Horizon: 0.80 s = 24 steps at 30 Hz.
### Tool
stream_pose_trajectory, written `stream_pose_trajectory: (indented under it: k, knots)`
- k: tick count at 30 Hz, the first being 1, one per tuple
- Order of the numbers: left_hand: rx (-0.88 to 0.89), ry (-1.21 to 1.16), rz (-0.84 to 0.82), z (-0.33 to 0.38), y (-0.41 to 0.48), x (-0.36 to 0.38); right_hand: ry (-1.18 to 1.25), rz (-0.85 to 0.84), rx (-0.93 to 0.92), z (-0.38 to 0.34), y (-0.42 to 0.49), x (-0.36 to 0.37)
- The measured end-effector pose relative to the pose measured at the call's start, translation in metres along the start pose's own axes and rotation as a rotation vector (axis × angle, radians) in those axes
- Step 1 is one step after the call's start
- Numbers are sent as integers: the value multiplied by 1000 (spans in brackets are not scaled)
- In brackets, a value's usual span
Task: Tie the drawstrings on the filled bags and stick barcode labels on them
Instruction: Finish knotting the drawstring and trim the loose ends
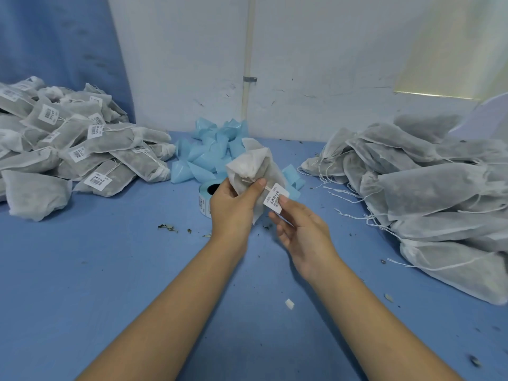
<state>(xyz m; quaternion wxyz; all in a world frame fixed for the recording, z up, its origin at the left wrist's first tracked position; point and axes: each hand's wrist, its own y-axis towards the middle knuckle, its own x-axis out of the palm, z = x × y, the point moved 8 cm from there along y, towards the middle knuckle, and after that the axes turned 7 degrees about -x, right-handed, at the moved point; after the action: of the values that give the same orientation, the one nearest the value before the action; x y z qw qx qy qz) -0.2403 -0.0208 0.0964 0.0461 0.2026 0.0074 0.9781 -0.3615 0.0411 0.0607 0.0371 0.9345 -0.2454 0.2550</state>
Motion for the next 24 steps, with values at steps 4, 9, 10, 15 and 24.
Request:
stream_pose_trajectory:
  k: [4, 9, 10, 15, 24]
  knots:
    - [-20, -3, -7, 1, -2, 2, -49, -45, 11, 1, -1, 3]
    - [-45, 3, -32, 0, -2, 4, -156, -47, 0, 3, 0, 2]
    - [-44, 5, -38, -1, -2, 4, -178, -45, -9, 2, 0, 2]
    - [-38, 50, -58, 3, -1, 3, -236, -15, -114, -7, 1, -1]
    - [-180, 142, -204, -11, 2, 8, -165, -116, -170, -12, 2, 5]
